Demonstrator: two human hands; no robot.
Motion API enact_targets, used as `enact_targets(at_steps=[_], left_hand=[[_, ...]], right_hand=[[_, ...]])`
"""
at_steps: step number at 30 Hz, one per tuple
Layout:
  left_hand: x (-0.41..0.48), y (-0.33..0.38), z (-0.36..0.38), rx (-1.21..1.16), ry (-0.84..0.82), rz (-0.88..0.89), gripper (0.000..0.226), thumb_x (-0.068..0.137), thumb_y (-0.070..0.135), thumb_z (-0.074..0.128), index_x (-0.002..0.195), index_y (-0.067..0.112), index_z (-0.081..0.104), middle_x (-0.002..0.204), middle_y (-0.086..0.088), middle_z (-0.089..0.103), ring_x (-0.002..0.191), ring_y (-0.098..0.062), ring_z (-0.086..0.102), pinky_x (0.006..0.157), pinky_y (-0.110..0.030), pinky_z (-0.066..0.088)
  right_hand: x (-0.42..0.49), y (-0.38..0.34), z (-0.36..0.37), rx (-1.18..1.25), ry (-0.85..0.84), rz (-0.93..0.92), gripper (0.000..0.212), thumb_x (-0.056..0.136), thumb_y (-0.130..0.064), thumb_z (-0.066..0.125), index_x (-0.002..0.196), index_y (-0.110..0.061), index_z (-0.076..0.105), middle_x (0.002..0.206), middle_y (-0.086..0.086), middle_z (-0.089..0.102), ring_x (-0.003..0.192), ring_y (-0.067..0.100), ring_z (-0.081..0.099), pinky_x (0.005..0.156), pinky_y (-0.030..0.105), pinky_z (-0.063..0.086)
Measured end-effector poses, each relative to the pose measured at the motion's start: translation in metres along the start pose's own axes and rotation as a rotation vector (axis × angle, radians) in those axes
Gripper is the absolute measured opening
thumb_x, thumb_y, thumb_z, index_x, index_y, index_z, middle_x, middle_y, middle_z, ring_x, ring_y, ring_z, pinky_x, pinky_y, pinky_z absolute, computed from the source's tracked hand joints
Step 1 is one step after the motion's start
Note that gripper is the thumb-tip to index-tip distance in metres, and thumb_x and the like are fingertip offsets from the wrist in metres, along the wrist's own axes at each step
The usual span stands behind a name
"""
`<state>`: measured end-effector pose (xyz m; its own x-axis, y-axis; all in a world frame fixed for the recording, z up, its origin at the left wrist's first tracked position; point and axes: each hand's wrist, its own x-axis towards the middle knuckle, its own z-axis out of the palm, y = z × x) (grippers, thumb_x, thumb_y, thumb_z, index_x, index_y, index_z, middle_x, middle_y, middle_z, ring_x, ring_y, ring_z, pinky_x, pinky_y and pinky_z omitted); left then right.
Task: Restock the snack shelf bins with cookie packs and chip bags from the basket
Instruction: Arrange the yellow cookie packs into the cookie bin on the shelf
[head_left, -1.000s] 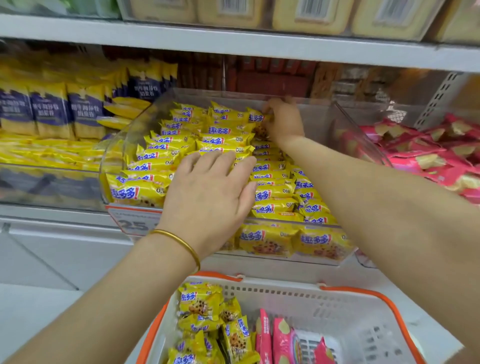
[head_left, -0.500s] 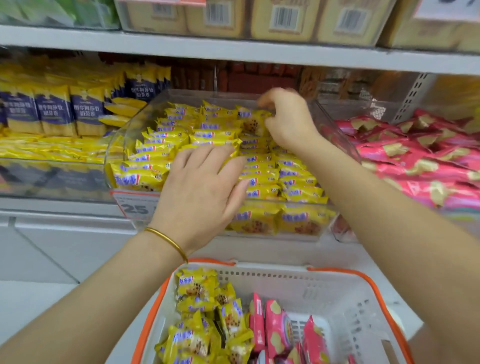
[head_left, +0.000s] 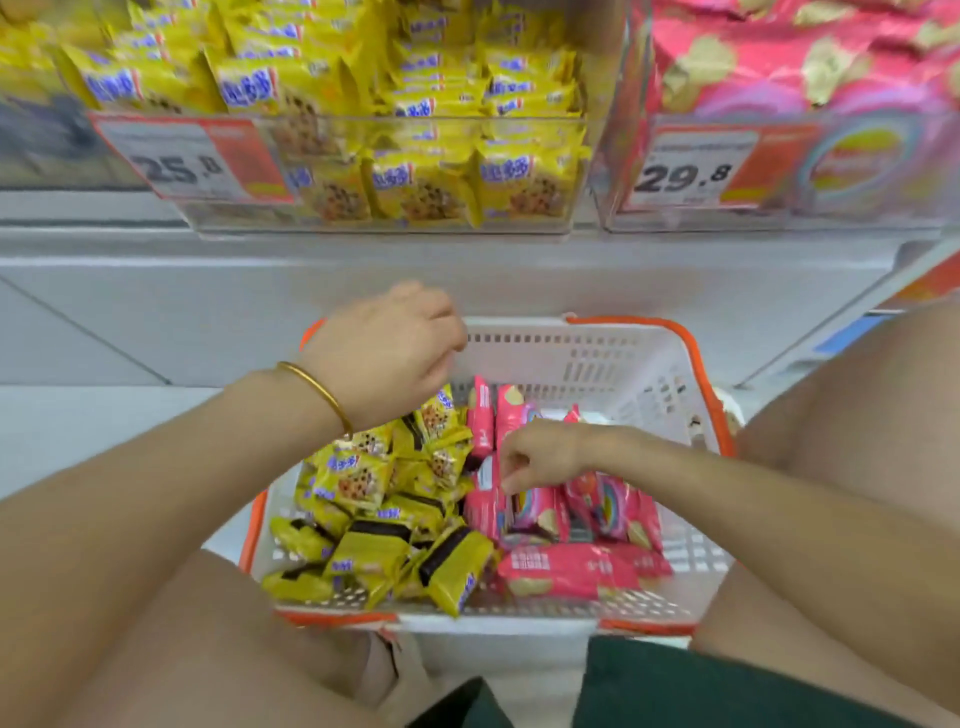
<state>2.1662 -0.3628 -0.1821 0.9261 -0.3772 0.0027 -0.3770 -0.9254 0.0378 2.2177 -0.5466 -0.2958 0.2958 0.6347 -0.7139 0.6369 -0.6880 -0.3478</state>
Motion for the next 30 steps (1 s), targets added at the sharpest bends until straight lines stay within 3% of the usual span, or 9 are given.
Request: enact_targets(at_steps=[2, 6, 10, 14, 17, 20, 22, 27, 30], left_hand=[[0.000, 0.010, 0.006, 0.018, -0.059, -0.002, 0.046, 0.080, 0.035, 0.028, 0.087, 0.012, 0.067, 0.090, -0.011, 0.063, 0.083, -0.034, 0.059, 0.066, -0.043, 0.054], [0.003, 0.020, 0.010, 0.040, -0.084, 0.005, 0.051, 0.078, 0.035, 0.026, 0.083, 0.009, 0.069, 0.083, -0.013, 0.063, 0.079, -0.034, 0.060, 0.063, -0.040, 0.054], [0.010, 0.020, 0.011, 0.080, -0.174, -0.069, 0.052, 0.087, 0.038, 0.020, 0.108, 0.014, 0.062, 0.111, -0.009, 0.055, 0.106, -0.030, 0.049, 0.087, -0.044, 0.046], [0.015, 0.019, 0.010, 0.112, -0.208, -0.104, 0.032, 0.095, 0.033, 0.038, 0.118, 0.019, 0.055, 0.120, -0.003, 0.050, 0.115, -0.023, 0.043, 0.091, -0.040, 0.044], [0.014, 0.014, 0.010, 0.062, -0.225, -0.127, 0.031, 0.095, 0.033, 0.040, 0.119, 0.020, 0.055, 0.122, -0.004, 0.051, 0.120, -0.023, 0.043, 0.093, -0.039, 0.043], [0.013, 0.009, 0.010, -0.053, -0.277, -0.168, 0.032, 0.094, 0.036, 0.044, 0.118, 0.020, 0.057, 0.122, -0.006, 0.055, 0.125, -0.023, 0.044, 0.096, -0.039, 0.042], [0.013, 0.008, 0.010, -0.131, -0.325, -0.202, 0.032, 0.095, 0.039, 0.045, 0.117, 0.020, 0.057, 0.117, -0.003, 0.060, 0.116, -0.020, 0.052, 0.087, -0.030, 0.043], [0.014, 0.008, 0.001, -0.387, -0.425, -0.268, 0.034, 0.092, 0.044, 0.050, 0.110, 0.017, 0.061, 0.100, 0.001, 0.064, 0.091, -0.013, 0.057, 0.078, -0.025, 0.043], [0.015, 0.006, -0.005, -0.442, -0.372, -0.278, 0.023, 0.089, 0.038, 0.059, 0.101, 0.019, 0.062, 0.082, 0.010, 0.057, 0.071, 0.000, 0.051, 0.059, -0.008, 0.038]], right_hand=[[0.005, -0.007, 0.010, 0.097, -0.011, -0.056, 0.045, 0.091, -0.045, 0.055, 0.108, -0.004, 0.062, 0.108, 0.013, 0.064, 0.095, 0.026, 0.059, 0.080, 0.034, 0.046], [0.004, -0.032, 0.019, 0.305, -0.043, -0.221, 0.066, 0.082, -0.039, 0.069, 0.137, -0.015, 0.041, 0.135, 0.002, 0.045, 0.121, 0.017, 0.045, 0.100, 0.029, 0.040], [0.006, -0.051, 0.052, 0.219, -0.103, -0.226, 0.091, 0.074, -0.036, 0.078, 0.142, -0.011, 0.024, 0.145, 0.008, 0.034, 0.129, 0.024, 0.039, 0.103, 0.032, 0.038], [0.015, -0.059, 0.059, 0.239, 0.034, -0.202, 0.076, 0.075, -0.030, 0.079, 0.131, -0.006, 0.034, 0.128, 0.012, 0.047, 0.099, 0.020, 0.048, 0.074, 0.028, 0.040], [0.011, -0.045, 0.031, 0.349, -0.033, -0.152, 0.062, 0.078, -0.035, 0.075, 0.127, -0.010, 0.046, 0.118, 0.002, 0.051, 0.101, 0.018, 0.054, 0.081, 0.030, 0.047], [-0.002, -0.029, 0.002, 0.721, -0.173, -0.103, 0.034, 0.088, -0.034, 0.064, 0.113, -0.012, 0.056, 0.115, -0.002, 0.055, 0.071, 0.009, 0.061, 0.074, 0.028, 0.052], [-0.006, -0.022, -0.011, 0.963, -0.253, -0.112, 0.020, 0.092, -0.035, 0.057, 0.105, -0.020, 0.056, 0.132, 0.013, 0.052, 0.065, 0.016, 0.057, 0.073, 0.030, 0.050], [-0.009, -0.014, -0.026, 1.251, -0.346, -0.269, 0.044, 0.089, -0.050, 0.042, 0.115, -0.015, 0.052, 0.097, 0.019, 0.065, 0.057, 0.017, 0.055, 0.058, 0.023, 0.049], [-0.016, -0.014, -0.032, 1.351, -0.332, -0.324, 0.045, 0.090, -0.051, 0.038, 0.111, -0.015, 0.053, 0.094, 0.017, 0.069, 0.053, 0.016, 0.055, 0.056, 0.023, 0.048]])
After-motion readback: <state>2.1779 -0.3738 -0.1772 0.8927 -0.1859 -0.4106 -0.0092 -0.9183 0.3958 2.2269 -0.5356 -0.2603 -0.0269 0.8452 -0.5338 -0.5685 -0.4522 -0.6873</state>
